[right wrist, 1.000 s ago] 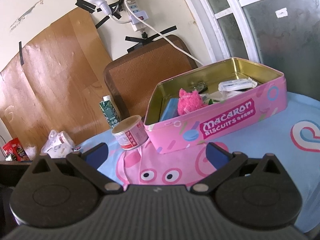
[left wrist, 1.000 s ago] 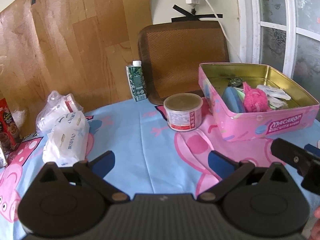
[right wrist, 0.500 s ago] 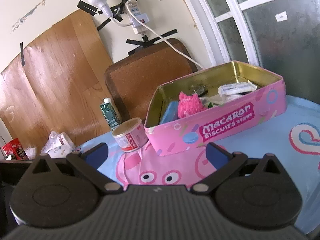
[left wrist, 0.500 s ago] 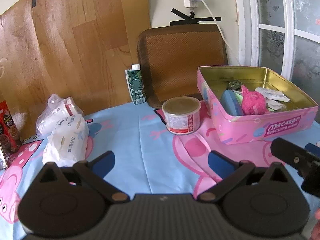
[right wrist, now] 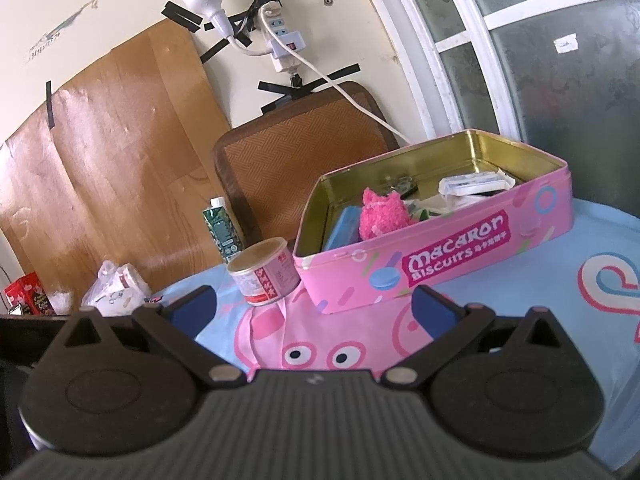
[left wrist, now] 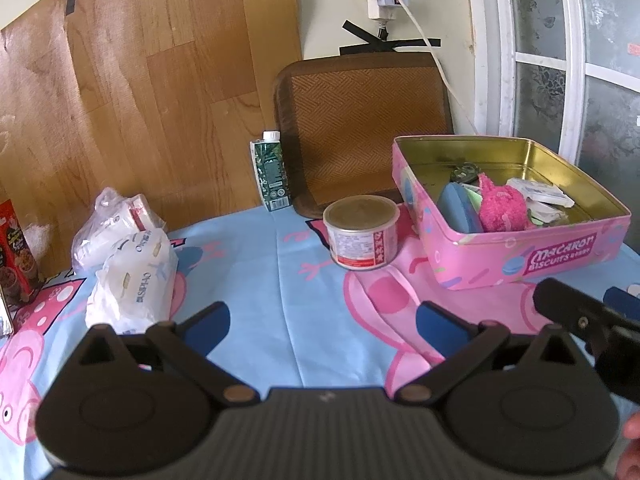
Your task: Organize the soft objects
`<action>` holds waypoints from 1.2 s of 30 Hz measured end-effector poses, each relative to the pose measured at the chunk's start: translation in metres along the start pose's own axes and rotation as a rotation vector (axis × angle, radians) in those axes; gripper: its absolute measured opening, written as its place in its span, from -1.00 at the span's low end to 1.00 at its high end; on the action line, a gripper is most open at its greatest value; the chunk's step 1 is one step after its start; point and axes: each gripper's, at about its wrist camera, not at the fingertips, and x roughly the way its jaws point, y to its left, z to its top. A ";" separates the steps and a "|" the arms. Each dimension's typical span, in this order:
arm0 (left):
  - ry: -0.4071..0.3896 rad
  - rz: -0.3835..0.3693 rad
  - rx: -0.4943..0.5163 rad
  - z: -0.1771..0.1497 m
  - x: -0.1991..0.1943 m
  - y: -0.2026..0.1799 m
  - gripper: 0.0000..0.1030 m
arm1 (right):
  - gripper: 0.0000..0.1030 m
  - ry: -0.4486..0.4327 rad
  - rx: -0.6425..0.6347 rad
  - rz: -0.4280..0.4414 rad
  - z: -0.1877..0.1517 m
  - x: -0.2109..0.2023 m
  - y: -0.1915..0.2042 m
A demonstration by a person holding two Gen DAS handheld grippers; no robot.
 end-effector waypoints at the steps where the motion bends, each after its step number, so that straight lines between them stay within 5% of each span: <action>1: 0.001 -0.001 0.001 0.000 0.000 -0.001 1.00 | 1.00 -0.001 0.001 -0.001 0.000 0.000 0.000; 36: -0.027 -0.020 -0.025 -0.003 -0.010 0.015 0.99 | 1.00 -0.018 -0.027 -0.021 -0.004 -0.004 0.011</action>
